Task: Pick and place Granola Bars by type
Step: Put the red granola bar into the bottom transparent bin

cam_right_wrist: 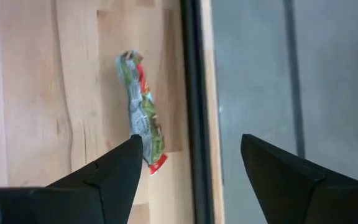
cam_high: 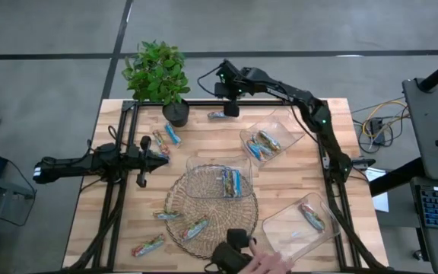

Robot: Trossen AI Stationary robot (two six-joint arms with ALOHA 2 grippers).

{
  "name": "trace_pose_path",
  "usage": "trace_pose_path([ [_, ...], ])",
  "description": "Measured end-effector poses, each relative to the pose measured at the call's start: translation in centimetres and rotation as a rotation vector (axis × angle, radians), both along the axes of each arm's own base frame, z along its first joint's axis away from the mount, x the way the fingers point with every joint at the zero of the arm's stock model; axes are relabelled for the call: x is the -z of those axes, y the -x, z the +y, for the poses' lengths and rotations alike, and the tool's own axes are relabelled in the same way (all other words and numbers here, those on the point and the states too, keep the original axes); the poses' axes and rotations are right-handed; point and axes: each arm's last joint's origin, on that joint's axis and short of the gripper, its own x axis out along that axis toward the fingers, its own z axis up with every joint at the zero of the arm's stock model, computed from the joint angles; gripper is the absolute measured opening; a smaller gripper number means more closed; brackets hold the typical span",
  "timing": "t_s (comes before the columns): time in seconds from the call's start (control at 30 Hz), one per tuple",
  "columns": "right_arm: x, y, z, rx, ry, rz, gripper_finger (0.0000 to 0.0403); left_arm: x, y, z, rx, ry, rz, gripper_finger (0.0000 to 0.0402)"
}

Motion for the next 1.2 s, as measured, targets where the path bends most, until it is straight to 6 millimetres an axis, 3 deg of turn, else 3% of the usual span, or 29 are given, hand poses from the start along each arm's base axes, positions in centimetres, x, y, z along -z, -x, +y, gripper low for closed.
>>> trace_pose_path([
  [0.23, 3.1, -1.3, -0.7, -0.008, -0.074, 0.091, 0.0263, 0.0, 0.0, 0.0, 0.000, 0.000, 0.000, 0.0000],
  [0.67, 7.0, -2.1, -0.9, 0.004, -0.168, 0.149, 0.0263, 0.0, 0.0, 0.0, 0.000, 0.000, 0.000, 0.0000],
  [1.2, 9.7, -2.0, -1.5, 0.011, -0.239, 0.181, 0.0263, 0.0, 0.0, 0.0, 0.000, 0.000, 0.000, 0.0000],
])
